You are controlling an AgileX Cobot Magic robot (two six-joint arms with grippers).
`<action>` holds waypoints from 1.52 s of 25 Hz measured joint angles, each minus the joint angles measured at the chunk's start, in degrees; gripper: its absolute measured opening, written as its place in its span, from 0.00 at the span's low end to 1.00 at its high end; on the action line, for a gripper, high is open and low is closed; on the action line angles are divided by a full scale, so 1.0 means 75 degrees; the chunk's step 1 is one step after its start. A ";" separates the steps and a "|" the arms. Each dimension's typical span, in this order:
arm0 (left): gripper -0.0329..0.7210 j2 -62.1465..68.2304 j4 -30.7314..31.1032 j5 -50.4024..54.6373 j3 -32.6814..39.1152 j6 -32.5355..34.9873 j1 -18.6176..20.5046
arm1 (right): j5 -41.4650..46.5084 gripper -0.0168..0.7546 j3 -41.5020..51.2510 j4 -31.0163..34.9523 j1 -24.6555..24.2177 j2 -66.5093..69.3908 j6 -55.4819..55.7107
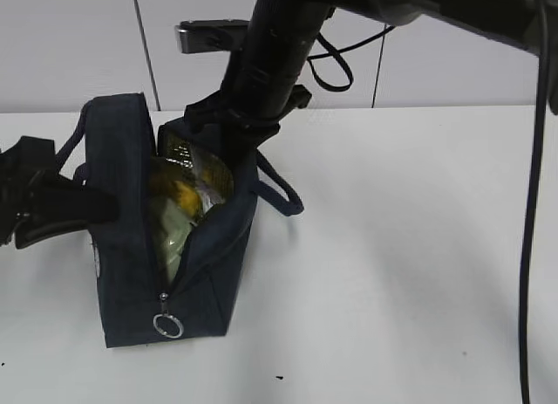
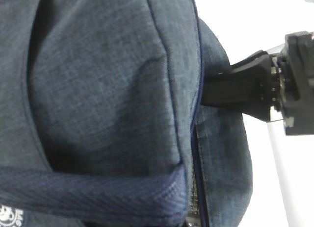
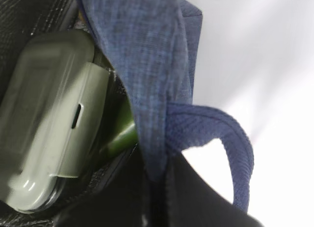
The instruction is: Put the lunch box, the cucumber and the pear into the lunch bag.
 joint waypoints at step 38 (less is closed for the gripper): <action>0.30 0.2128 -0.0253 -0.1331 -0.2059 0.0000 -0.2628 | 0.0008 0.46 0.1734 0.0167 -0.1267 -0.1293 -0.0263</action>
